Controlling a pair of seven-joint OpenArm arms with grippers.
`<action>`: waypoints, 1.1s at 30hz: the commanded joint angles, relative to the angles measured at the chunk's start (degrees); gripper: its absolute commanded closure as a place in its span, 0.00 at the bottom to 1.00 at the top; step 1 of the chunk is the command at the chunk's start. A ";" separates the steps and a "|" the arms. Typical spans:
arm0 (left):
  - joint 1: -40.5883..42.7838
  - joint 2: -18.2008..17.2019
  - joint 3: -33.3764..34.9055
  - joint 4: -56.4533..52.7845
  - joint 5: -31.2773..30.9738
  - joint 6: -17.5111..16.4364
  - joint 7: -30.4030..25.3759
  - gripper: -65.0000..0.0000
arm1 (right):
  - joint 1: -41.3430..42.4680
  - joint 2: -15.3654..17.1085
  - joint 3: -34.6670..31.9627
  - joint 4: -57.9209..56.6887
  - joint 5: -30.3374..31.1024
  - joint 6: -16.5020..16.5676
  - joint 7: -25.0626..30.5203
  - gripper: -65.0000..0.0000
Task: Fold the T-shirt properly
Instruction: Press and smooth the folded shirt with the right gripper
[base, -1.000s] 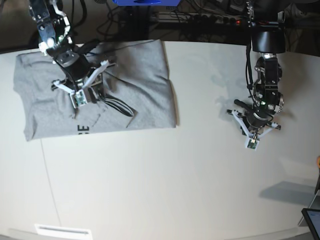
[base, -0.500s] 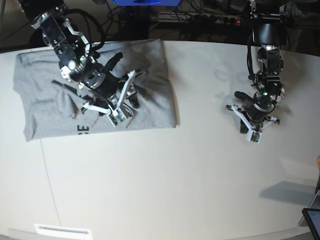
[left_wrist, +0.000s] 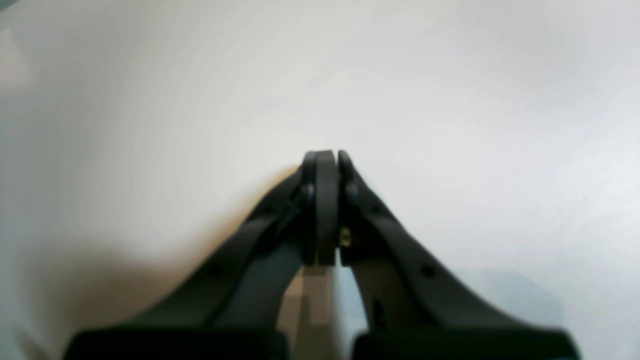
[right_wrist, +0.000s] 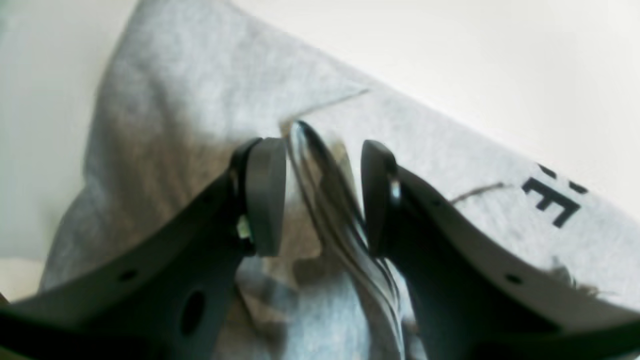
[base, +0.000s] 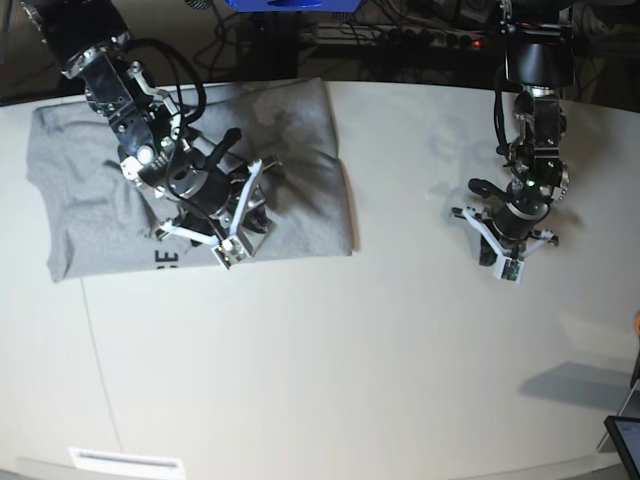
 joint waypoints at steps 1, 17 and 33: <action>4.10 1.45 1.62 -3.41 2.46 -5.79 20.37 1.00 | 0.98 0.16 0.09 1.08 -0.07 0.05 1.37 0.63; 3.83 1.45 1.62 -3.41 2.37 -5.79 20.37 1.00 | 1.77 0.07 0.09 -2.96 -0.07 0.23 3.83 0.70; 3.57 1.45 1.53 -3.50 2.37 -5.79 20.37 1.00 | 3.44 0.16 0.53 -3.13 0.02 0.23 3.75 1.00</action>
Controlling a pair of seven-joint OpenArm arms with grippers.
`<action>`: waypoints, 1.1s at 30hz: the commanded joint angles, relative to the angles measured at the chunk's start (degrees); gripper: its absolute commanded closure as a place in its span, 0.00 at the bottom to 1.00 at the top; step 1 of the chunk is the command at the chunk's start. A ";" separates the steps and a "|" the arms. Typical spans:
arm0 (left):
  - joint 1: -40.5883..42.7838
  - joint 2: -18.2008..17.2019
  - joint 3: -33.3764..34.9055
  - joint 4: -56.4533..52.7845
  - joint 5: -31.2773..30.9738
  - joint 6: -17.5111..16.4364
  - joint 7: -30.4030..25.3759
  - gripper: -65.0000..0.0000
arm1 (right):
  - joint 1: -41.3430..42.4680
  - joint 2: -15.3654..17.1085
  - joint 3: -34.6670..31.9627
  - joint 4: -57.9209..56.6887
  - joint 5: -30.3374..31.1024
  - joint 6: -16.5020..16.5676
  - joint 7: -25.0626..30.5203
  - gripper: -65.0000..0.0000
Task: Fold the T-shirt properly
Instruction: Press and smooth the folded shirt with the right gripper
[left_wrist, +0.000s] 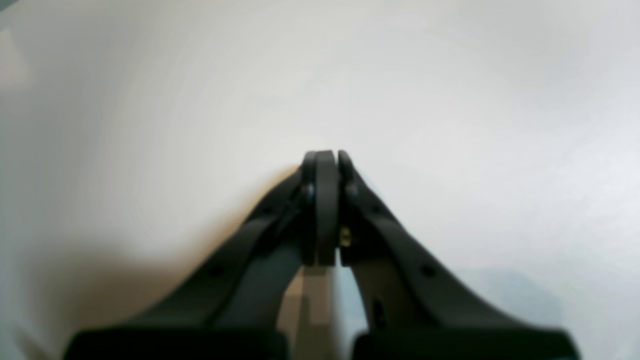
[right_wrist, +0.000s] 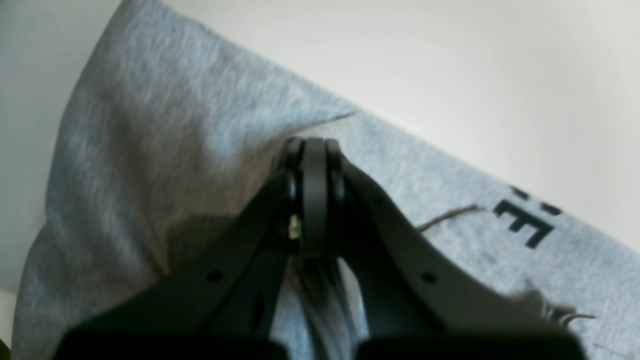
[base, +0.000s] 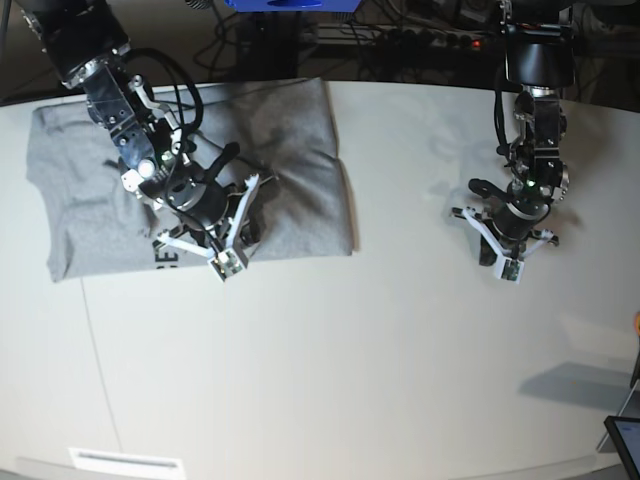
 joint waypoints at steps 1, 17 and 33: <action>3.77 1.47 1.53 -3.50 2.37 -5.77 20.26 1.00 | 1.19 0.31 0.44 0.82 0.02 0.20 1.23 1.00; 4.21 0.77 -0.58 -3.50 2.37 -5.77 20.26 1.00 | 3.74 0.58 3.96 -4.37 -0.07 0.20 1.76 1.00; 5.26 0.68 -4.45 -3.41 2.46 -5.77 20.34 1.00 | 4.70 3.04 6.24 -10.08 -0.07 0.20 5.80 1.00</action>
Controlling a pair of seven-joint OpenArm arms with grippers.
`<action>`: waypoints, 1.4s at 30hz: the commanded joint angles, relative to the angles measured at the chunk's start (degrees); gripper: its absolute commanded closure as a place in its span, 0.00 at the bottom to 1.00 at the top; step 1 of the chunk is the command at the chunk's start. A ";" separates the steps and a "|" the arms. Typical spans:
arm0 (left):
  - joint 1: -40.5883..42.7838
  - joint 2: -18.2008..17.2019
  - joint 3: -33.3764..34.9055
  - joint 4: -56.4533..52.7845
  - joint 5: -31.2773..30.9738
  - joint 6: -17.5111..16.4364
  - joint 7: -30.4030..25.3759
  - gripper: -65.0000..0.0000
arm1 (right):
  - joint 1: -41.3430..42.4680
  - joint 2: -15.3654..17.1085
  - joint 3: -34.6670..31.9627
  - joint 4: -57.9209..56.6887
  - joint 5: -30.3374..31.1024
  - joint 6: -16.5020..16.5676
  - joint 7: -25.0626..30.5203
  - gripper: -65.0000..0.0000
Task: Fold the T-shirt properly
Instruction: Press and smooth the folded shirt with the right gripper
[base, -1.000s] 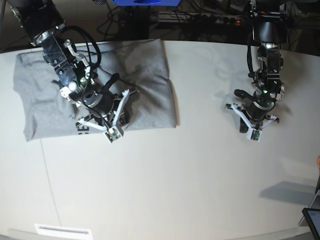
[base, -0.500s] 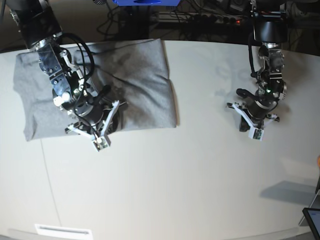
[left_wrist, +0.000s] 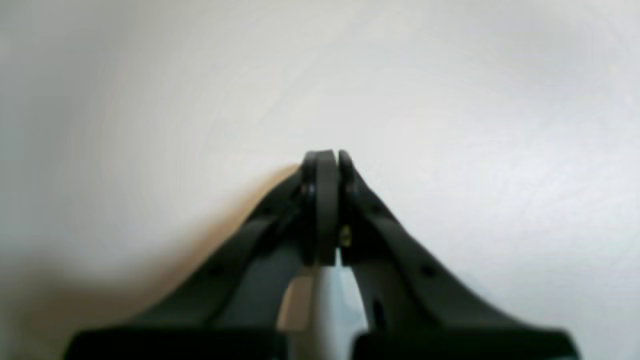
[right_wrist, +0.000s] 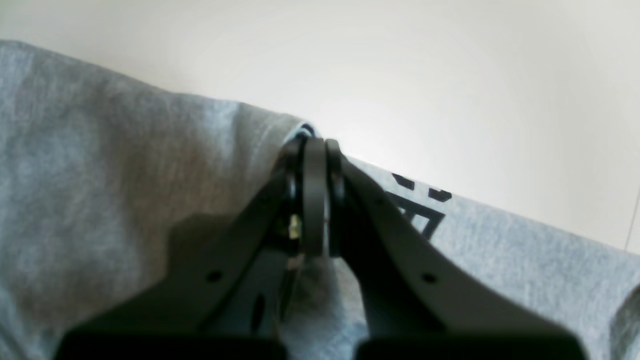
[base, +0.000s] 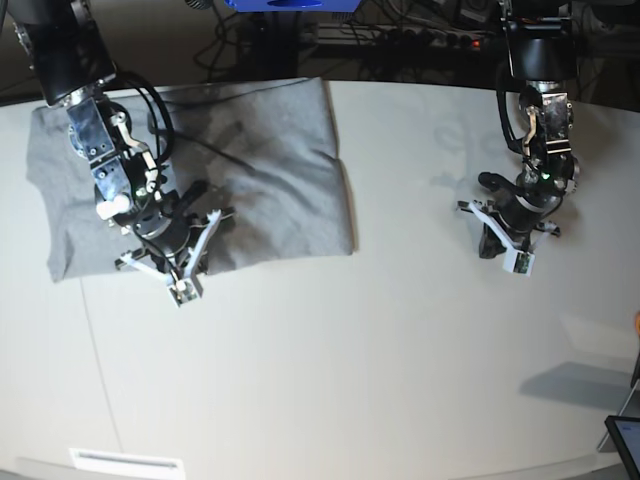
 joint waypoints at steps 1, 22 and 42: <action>3.77 0.46 0.93 -3.30 6.33 -1.44 19.45 1.00 | 1.16 1.09 0.63 0.21 -0.13 -0.28 1.24 1.00; 3.69 0.64 0.93 -3.12 6.33 -1.44 19.62 1.00 | 0.90 3.12 7.22 1.79 -0.13 -0.54 5.90 0.90; 2.46 0.90 1.02 -3.39 6.33 -1.44 19.36 1.00 | -20.55 -2.51 12.41 21.84 0.31 -0.28 -7.29 0.97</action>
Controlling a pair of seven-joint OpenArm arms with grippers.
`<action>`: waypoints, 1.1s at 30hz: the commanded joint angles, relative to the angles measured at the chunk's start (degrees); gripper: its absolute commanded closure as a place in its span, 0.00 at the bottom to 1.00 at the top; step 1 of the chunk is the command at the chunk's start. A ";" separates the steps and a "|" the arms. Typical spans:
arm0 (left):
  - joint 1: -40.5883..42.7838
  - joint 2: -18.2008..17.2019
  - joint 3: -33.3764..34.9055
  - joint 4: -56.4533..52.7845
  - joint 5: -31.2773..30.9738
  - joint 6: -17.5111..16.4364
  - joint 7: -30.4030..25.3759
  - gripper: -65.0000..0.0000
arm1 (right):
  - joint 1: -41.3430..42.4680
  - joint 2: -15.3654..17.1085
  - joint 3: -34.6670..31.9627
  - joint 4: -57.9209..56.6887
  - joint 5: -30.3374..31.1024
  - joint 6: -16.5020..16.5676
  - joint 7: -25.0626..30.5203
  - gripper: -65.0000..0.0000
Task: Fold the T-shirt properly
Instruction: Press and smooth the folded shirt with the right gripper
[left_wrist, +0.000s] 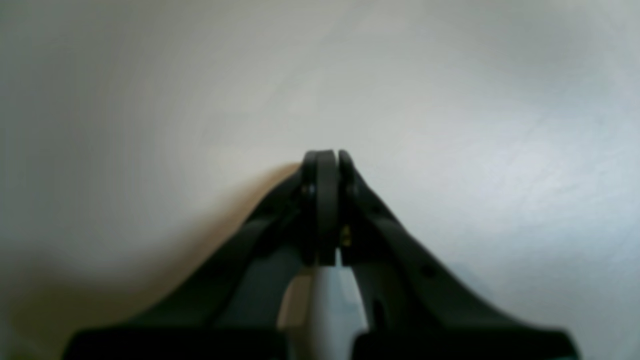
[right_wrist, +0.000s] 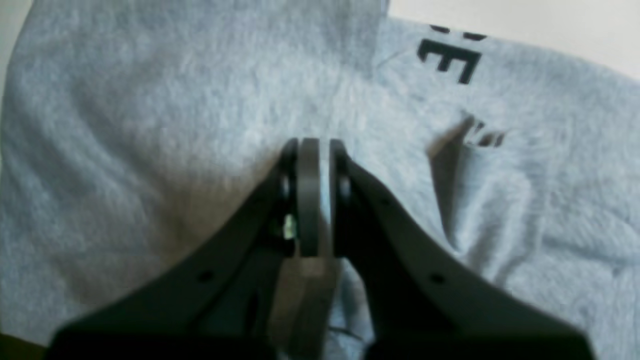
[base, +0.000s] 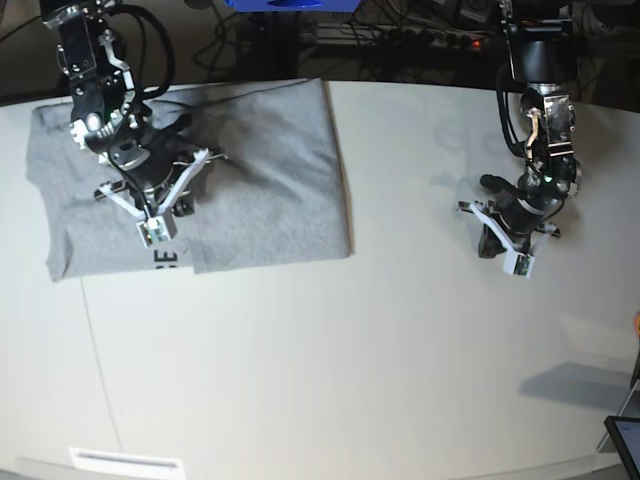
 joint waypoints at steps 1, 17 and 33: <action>3.13 0.88 1.28 -3.30 6.79 -1.05 16.85 1.00 | -0.82 0.46 0.17 1.16 0.33 0.16 0.69 0.98; 3.48 0.71 1.28 -3.39 6.79 -1.05 16.85 1.00 | -2.57 -1.03 0.43 -3.50 0.07 0.16 1.21 0.98; 3.66 0.62 1.54 -3.03 6.79 -1.05 16.85 1.00 | -0.29 6.88 -4.49 -11.67 -0.11 0.25 13.52 0.99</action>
